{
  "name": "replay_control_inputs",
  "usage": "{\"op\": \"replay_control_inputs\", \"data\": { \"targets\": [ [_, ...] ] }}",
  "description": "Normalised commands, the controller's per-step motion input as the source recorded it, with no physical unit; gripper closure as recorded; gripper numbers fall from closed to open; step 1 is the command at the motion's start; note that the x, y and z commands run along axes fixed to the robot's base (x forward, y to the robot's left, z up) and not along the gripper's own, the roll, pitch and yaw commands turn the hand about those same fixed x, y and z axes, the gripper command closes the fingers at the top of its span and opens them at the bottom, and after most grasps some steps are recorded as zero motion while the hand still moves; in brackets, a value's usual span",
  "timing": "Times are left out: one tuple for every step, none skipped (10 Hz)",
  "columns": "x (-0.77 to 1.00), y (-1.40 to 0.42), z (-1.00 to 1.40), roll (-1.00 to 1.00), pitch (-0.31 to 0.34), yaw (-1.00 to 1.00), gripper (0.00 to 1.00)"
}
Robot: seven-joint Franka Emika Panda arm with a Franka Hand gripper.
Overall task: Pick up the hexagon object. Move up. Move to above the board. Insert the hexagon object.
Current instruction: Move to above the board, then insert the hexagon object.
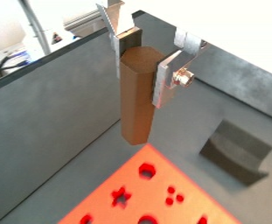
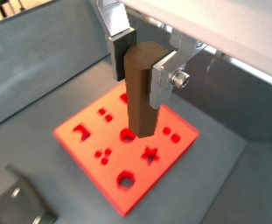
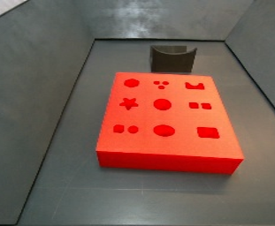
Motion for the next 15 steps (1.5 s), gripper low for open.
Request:
{"op": "replay_control_inputs", "data": {
  "targets": [
    [0.19,-0.49,0.13,0.03,0.13,0.0,1.0],
    [0.15,-0.32,0.09,0.04,0.124,0.01,1.0],
    [-0.02,0.0,0.0,0.0,0.0,0.0,1.0],
    [-0.16,0.0,0.0,0.0,-0.029,-0.07,1.0],
    [-0.04,0.0,-0.02,-0.01,-0.019,0.0,1.0],
    [0.0,0.11,-0.22,0.0,0.0,0.0,1.0],
    [0.29,0.18,-0.45,0.0,0.041,0.0,1.0],
    [0.3,0.19,-0.48,0.01,0.043,0.0,1.0],
    [0.19,0.3,-0.58,0.07,0.064,0.0,1.0],
    [-0.05,0.33,-0.69,0.18,0.0,0.03,1.0],
    [-0.24,0.36,-0.73,0.2,0.0,0.11,1.0],
    [-0.36,0.33,-0.82,0.23,0.0,0.14,1.0],
    [-0.22,0.28,-0.82,0.23,0.0,0.1,1.0],
    [0.0,0.24,-0.77,0.1,0.001,-0.14,1.0],
    [0.0,0.24,-0.7,0.0,0.006,-0.49,1.0]
  ]
}}
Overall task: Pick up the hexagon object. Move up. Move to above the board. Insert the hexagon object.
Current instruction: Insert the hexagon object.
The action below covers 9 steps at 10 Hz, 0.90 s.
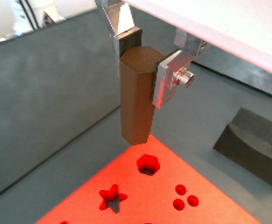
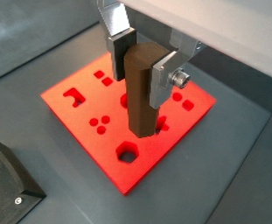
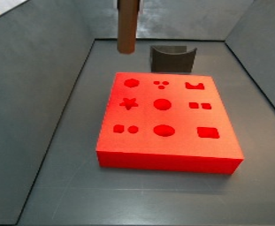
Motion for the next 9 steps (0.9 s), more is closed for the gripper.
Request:
{"op": "replay_control_inputs", "data": {
  "targets": [
    [0.05,0.18,-0.69,0.0,0.0,-0.83,1.0],
    [0.08,0.06,-0.68,0.0,0.0,-0.96,1.0],
    [0.0,0.05,-0.51,0.0,0.0,-0.93,1.0],
    [0.0,0.02,-0.43,-0.01,0.0,-0.94,1.0],
    [0.0,0.04,-0.04,-0.05,-0.021,-0.09,1.0],
    [0.03,0.0,0.0,0.0,0.0,0.0,1.0],
    [0.17,0.15,-0.23,-0.01,-0.009,0.0,1.0],
    [0.3,0.28,-0.42,-0.12,-0.166,0.14,1.0],
    [0.2,0.17,-0.45,-0.06,-0.293,0.08,1.0]
  ]
}}
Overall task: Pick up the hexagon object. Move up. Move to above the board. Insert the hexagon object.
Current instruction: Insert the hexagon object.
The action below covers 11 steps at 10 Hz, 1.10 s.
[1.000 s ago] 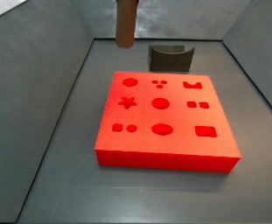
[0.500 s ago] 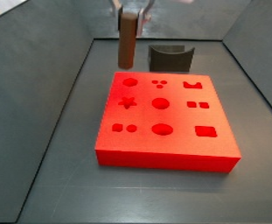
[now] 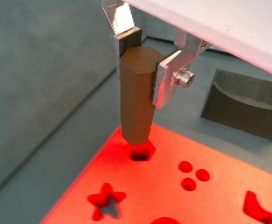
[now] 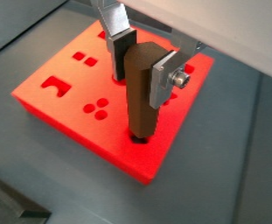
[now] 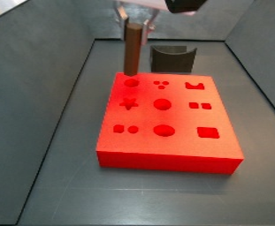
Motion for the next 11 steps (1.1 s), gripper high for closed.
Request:
{"op": "replay_control_inputs", "data": {
  "targets": [
    [0.04,0.0,0.0,0.0,0.0,-0.01,1.0],
    [0.0,0.0,-0.12,0.04,0.0,-0.33,1.0],
    [0.0,0.0,-0.39,0.0,0.0,-1.0,1.0],
    [0.0,0.0,-0.39,0.0,0.0,-1.0,1.0],
    [0.0,0.0,0.0,0.0,0.0,-0.01,1.0],
    [0.01,-0.02,-0.03,0.0,0.0,0.0,1.0],
    [0.0,-0.02,-0.14,-0.01,-0.026,0.0,1.0],
    [-0.04,-0.16,-0.23,0.0,-0.051,0.0,1.0],
    [0.0,-0.16,-0.3,0.0,-0.081,0.01,1.0],
    [0.0,-0.12,-0.44,0.0,-0.107,0.1,1.0],
    [0.05,-0.05,-0.55,0.0,-0.149,0.23,1.0]
  ]
}}
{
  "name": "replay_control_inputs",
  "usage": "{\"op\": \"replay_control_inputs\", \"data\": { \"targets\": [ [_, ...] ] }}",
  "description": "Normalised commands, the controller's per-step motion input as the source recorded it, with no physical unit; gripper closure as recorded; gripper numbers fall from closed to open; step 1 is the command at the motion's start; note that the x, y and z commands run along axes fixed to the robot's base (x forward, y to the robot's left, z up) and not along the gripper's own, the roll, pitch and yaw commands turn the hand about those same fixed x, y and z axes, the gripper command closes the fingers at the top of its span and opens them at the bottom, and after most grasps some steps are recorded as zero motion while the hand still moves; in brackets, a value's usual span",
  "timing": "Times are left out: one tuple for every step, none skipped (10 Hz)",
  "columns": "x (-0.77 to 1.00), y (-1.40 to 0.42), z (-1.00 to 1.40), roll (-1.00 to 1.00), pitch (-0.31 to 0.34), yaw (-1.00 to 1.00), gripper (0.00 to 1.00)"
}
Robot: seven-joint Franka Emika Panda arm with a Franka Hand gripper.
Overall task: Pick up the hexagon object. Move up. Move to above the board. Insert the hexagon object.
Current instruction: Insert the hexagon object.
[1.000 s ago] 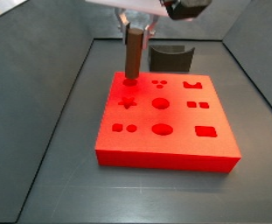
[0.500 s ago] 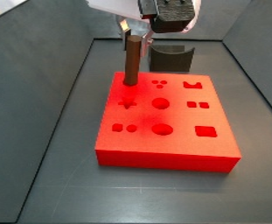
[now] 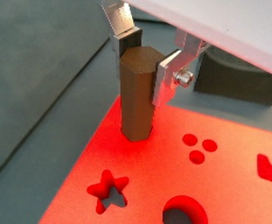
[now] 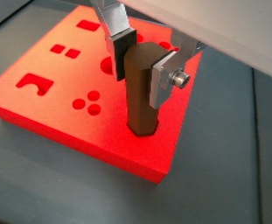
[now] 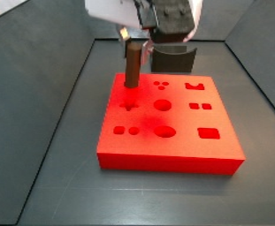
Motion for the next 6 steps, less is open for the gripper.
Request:
{"op": "replay_control_inputs", "data": {
  "targets": [
    [0.07,-0.04,-0.67,0.0,-0.21,0.14,1.0],
    [0.0,-0.02,-0.8,0.07,-0.213,0.05,1.0],
    [-0.07,-0.01,-0.76,0.11,-0.236,0.04,1.0],
    [0.05,0.0,0.0,0.0,0.053,0.0,1.0],
    [0.0,0.0,0.0,0.0,-0.017,0.0,1.0],
    [0.0,0.0,0.0,0.0,0.0,0.0,1.0]
  ]
}}
